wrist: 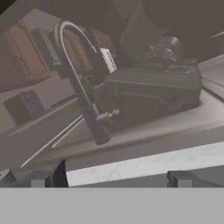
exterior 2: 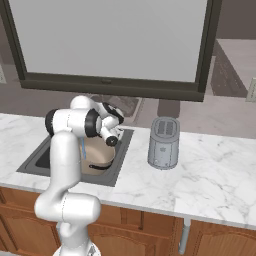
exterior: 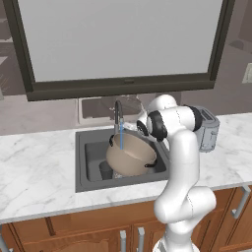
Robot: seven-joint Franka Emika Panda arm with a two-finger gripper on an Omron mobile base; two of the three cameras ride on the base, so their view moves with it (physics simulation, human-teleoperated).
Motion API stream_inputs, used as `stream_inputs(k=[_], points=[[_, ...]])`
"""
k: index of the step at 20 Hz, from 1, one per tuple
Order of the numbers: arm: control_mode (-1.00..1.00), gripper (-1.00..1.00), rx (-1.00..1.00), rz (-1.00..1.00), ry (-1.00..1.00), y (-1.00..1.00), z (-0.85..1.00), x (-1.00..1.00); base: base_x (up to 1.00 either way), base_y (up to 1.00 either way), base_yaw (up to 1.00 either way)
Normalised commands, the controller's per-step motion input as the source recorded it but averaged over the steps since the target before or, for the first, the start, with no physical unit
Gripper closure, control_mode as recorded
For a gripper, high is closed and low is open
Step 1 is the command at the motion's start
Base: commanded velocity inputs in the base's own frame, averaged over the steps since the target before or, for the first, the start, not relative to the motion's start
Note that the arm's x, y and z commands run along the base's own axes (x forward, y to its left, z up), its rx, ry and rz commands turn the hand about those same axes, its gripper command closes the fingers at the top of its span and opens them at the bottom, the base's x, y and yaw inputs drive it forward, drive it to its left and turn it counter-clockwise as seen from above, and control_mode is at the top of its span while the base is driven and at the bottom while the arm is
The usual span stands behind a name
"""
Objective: Pick the pot and glass cup and place them in the sink. Then turn on the water.
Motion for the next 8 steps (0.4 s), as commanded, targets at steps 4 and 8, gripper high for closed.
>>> stream_inputs(k=[4, 8], points=[[-1.00, -1.00, 0.03, 0.00, 0.00, -0.96, 0.02, 0.00, 0.00, 0.00, 0.00], [-1.00, -1.00, 0.04, 0.00, 0.00, -0.89, 0.04, 0.00, 0.00, 0.00, 0.00]])
